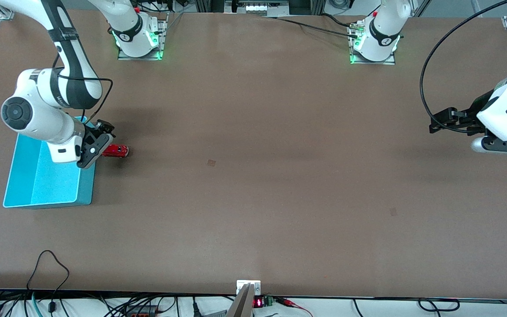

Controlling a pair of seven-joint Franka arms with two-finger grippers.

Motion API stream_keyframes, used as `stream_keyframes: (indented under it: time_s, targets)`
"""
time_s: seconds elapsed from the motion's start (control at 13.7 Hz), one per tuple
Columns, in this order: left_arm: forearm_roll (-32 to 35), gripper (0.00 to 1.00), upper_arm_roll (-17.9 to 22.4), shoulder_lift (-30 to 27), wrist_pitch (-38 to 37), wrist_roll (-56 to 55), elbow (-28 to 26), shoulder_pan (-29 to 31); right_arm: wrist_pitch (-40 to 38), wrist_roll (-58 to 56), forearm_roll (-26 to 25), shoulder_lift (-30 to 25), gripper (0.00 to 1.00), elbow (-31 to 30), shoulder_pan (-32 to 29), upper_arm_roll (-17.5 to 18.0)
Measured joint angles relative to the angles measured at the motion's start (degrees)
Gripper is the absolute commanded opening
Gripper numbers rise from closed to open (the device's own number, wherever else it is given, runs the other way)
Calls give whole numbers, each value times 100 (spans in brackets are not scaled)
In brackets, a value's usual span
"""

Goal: Wind red beetle toy and store in blue box
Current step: 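Reach the right gripper to the red car and grasp it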

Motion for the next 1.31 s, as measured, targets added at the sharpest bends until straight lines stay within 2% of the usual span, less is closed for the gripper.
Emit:
stream_keyframes:
  time_s: [0.15, 0.36, 0.73, 1.09, 1.31]
  targets:
    - [-47, 100, 436, -434, 566, -10, -568, -277, 296, -564, 0, 9, 100, -266, -73, -5]
    - [-48, 100, 517, -970, 572, -14, -1083, -333, 607, -1204, -1, 173, 100, -366, -75, 1]
    - [-48, 100, 516, -1021, 541, -22, -1123, -385, 1269, -2000, -1, 803, 100, -376, -128, -3]
    - [-48, 100, 516, -1021, 483, 58, -1125, -388, 1591, -2331, -1, 1006, 100, -376, -287, -9]
    - [-48, 100, 492, -1021, 479, 81, -1125, -421, 1591, -2346, -1, 1005, 92, -376, -291, -2]
